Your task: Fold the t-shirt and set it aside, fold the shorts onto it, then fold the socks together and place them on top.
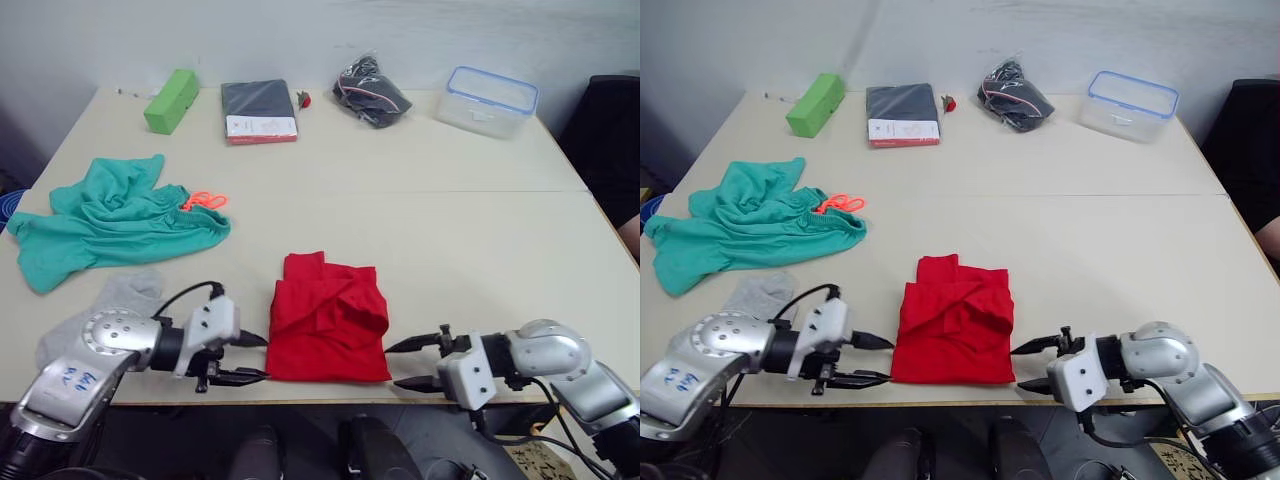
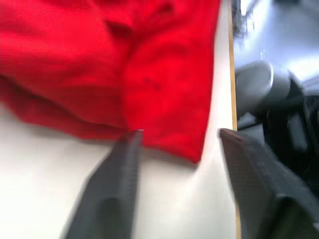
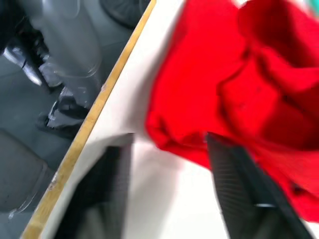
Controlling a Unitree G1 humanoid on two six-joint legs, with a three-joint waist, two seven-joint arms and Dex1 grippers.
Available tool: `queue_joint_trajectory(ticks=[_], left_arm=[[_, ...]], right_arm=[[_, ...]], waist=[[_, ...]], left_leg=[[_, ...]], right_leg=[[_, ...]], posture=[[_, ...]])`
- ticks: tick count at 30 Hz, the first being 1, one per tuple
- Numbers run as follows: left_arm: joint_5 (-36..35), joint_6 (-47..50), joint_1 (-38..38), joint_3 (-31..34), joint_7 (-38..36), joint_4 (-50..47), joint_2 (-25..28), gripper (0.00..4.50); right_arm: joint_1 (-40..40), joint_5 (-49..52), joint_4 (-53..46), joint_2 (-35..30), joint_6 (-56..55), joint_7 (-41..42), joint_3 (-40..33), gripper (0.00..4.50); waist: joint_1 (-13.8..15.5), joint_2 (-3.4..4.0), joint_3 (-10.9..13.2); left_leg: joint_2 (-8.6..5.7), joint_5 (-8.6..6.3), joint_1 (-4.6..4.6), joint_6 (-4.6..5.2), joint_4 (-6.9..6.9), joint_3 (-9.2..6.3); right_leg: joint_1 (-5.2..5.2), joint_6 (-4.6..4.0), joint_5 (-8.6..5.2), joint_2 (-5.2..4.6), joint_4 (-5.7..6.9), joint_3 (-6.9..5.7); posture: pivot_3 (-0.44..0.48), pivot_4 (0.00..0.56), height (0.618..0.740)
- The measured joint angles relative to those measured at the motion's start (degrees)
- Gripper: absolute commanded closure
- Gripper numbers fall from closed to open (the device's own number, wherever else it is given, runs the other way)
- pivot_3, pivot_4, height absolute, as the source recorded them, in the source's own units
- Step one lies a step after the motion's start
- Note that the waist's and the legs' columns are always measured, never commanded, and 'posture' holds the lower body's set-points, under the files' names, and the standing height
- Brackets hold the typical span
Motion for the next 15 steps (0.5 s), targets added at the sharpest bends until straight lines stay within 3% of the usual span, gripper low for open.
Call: queue_joint_trajectory(ticks=[2,3,9,12,15], left_arm=[[-4.4,3.3,-1.1,3.6,-0.1,-0.2,0.6,0.33],[-6.1,4.4,-2.0,5.0,0.0,-0.3,0.6,0.04],[-8.6,6.4,-7.1,5.7,3.0,1.0,-0.5,0.01],[-5.3,3.3,-8.0,2.8,3.7,1.6,-0.5,0.0],[2.3,-4.8,-9.3,-1.4,4.5,5.6,-0.6,0.0]], right_arm=[[-0.5,1.9,-0.9,-0.4,1.3,-0.6,-3.1,0.37],[-1.4,1.5,-0.6,-0.3,1.2,-1.3,-4.0,0.36],[-8.9,-9.5,8.7,5.6,-7.5,-6.8,-3.1,0.36],[-11.8,-14.0,12.8,7.9,-13.3,-8.3,-0.8,0.96],[-13.2,-14.6,13.7,9.7,-15.3,-9.2,0.9,2.07]], waist=[[-0.1,0.0,0.0],[-0.1,0.0,0.0],[0.0,0.0,0.0],[-0.1,0.01,0.0],[-0.1,0.01,0.0]], left_leg=[[0.01,0.0,0.09,-0.01,0.0,-0.04],[0.0,0.0,0.12,-0.01,0.0,-0.05],[-0.03,0.02,0.22,-0.05,-0.21,-0.04],[-0.05,0.18,0.2,-0.34,-0.32,0.03],[-0.04,0.19,0.22,-0.36,-0.36,0.04]], right_leg=[[0.14,0.0,0.0,0.02,-0.05,-0.04],[0.16,0.0,0.0,0.01,-0.07,-0.04],[0.25,0.0,0.0,0.03,-0.28,-0.04],[0.22,0.0,0.0,0.03,-0.38,0.0],[0.2,0.0,0.0,0.05,-0.37,0.01]], posture=[[0.0,0.15,0.74],[0.0,0.15,0.74],[0.0,0.15,0.74],[0.0,0.15,0.74],[0.0,0.15,0.74]])
